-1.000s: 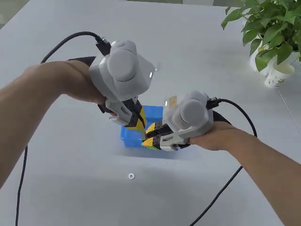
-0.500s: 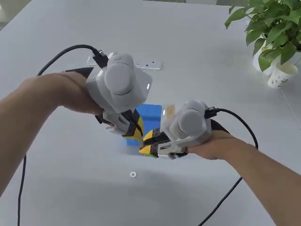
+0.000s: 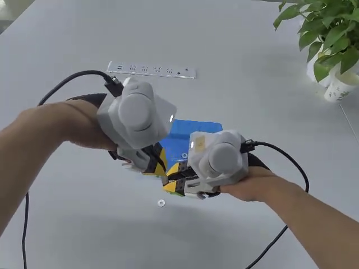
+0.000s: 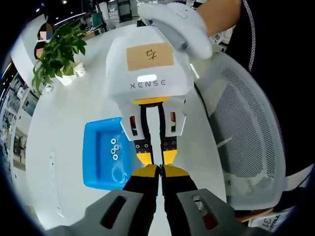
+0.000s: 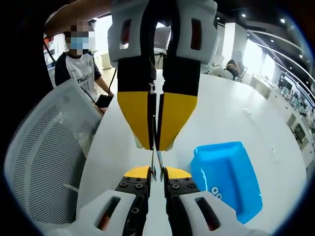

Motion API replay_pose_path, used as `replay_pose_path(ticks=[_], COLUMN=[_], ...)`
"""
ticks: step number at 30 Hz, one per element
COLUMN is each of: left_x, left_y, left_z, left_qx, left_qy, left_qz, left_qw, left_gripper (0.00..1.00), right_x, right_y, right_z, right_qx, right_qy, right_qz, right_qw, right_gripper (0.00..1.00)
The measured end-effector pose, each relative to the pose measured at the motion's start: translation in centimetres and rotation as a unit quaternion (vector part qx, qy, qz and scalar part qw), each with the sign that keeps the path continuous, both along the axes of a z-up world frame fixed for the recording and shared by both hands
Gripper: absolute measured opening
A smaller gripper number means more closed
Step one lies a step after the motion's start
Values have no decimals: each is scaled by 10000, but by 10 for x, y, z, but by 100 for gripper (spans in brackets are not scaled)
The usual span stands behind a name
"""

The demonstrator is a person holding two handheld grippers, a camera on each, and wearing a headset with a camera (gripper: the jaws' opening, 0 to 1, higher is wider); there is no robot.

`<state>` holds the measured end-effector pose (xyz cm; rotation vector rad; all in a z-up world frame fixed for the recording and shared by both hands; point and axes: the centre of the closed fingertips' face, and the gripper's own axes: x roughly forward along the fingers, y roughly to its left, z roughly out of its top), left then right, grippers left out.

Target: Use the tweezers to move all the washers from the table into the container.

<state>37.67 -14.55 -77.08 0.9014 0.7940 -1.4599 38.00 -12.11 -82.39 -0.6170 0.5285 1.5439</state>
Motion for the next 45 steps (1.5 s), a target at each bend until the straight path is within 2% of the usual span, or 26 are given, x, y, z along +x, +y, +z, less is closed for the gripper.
replay_pose_path(ticks=[18, 33, 45], left_x=[-13, -17, -20], left_y=[8, 6, 3], left_z=[-15, -25, -26], left_qx=[62, 57, 17], left_qy=[66, 156, 178], left_qz=[46, 31, 50], left_qw=[9999, 9999, 9998], left_gripper=[5, 5, 5], right_x=[-15, -21, -20], right_y=[9, 8, 8], right_z=[-13, -23, -27], right_qx=[18, 25, 12], right_qy=[115, 233, 276], right_qz=[69, 30, 7], right_qw=[9999, 9997, 9996], right_gripper=[12, 12, 12])
